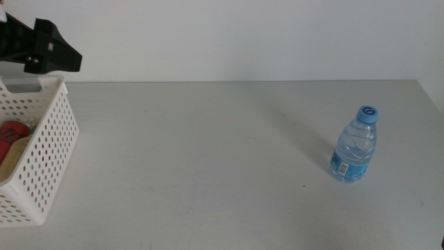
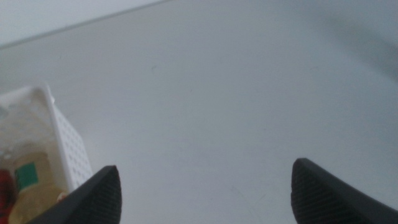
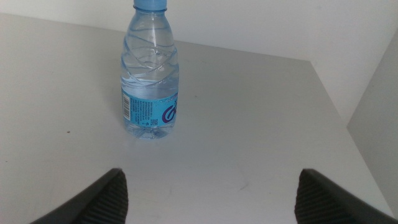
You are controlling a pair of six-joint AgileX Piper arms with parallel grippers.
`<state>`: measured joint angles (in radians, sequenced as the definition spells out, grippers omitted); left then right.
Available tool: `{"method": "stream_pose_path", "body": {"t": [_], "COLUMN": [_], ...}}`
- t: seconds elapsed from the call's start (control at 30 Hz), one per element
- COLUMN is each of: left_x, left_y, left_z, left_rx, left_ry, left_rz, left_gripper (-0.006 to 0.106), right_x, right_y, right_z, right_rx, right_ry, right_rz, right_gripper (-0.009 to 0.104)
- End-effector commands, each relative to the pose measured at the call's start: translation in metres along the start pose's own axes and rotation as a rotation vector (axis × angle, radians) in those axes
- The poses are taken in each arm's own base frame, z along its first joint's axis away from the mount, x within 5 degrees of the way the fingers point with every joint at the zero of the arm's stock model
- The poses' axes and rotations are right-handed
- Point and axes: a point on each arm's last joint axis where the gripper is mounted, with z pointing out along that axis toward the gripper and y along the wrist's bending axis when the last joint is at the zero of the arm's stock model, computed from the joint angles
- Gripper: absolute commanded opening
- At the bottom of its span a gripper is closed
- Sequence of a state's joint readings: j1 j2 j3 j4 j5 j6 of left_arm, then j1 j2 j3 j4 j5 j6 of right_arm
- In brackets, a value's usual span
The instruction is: Use arms to grab the bottles and put them into the dustbin to the left of the table.
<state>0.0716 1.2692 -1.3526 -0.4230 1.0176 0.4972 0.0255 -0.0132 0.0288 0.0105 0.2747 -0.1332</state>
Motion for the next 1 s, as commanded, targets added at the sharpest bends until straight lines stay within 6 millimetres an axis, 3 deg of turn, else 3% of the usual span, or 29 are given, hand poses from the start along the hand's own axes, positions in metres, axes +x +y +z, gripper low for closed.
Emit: {"method": "stream_pose_path", "body": {"t": [0.0, 0.17, 0.27, 0.47, 0.7, 0.97], "left_x": [-0.001, 0.036, 0.055, 0.074, 0.092, 0.117], "left_y": [-0.026, -0.066, -0.08, -0.097, -0.111, -0.116], "left_z": [-0.022, -0.039, -0.038, -0.04, -0.049, -0.064], "left_rx": [-0.004, 0.096, 0.161, 0.243, 0.214, 0.259], "left_ry": [-0.197, -0.289, -0.285, -0.25, -0.268, -0.339], "left_rz": [0.071, 0.107, 0.119, 0.172, 0.195, 0.174], "left_gripper": [0.094, 0.094, 0.094, 0.094, 0.094, 0.093], "right_x": [-0.01, -0.01, -0.01, -0.01, -0.01, -0.01], "right_y": [-0.002, -0.002, -0.002, -0.002, -0.002, -0.002], "right_z": [-0.003, -0.003, -0.003, -0.003, -0.003, -0.003], "right_rx": [0.02, 0.02, 0.02, 0.02, 0.02, 0.02], "right_ry": [-0.101, -0.101, -0.101, -0.101, -0.101, -0.101], "right_rz": [-0.016, -0.016, -0.016, -0.016, -0.016, -0.016], "right_gripper": [0.07, 0.07, 0.07, 0.07, 0.07, 0.07]}}
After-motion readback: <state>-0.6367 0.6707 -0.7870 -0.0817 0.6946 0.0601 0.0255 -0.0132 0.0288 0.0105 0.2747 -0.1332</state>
